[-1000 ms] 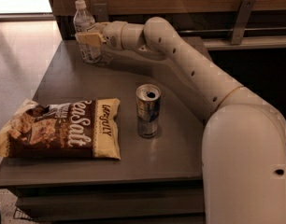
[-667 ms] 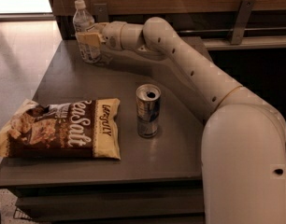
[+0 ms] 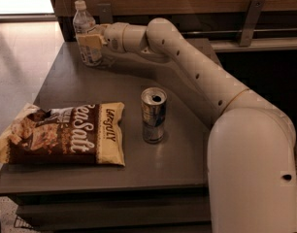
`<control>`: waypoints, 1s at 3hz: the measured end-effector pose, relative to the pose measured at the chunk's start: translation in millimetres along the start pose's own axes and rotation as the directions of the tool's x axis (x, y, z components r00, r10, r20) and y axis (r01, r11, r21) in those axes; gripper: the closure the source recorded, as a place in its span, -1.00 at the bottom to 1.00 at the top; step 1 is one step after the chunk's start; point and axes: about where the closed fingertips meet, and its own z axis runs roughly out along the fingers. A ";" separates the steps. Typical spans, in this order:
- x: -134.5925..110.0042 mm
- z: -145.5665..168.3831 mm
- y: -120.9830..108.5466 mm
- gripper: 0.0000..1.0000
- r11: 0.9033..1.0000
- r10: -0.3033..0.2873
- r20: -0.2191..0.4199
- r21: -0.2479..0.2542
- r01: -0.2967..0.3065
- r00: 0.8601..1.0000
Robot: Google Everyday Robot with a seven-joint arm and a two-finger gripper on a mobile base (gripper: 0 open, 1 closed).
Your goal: Pick blue plastic bottle
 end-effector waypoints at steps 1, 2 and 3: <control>-1.1 1.0 1.7 1.00 1.000 0.005 0.003 -0.008 -0.005 1.000; -42.0 -19.6 8.7 1.00 0.999 -0.032 -0.006 -0.010 0.032 0.999; -71.6 -33.1 11.5 1.00 0.998 -0.067 -0.017 0.001 0.067 0.998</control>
Offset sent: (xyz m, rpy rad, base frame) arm -0.0235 -0.0315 0.0743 -0.0255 -0.0470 0.0139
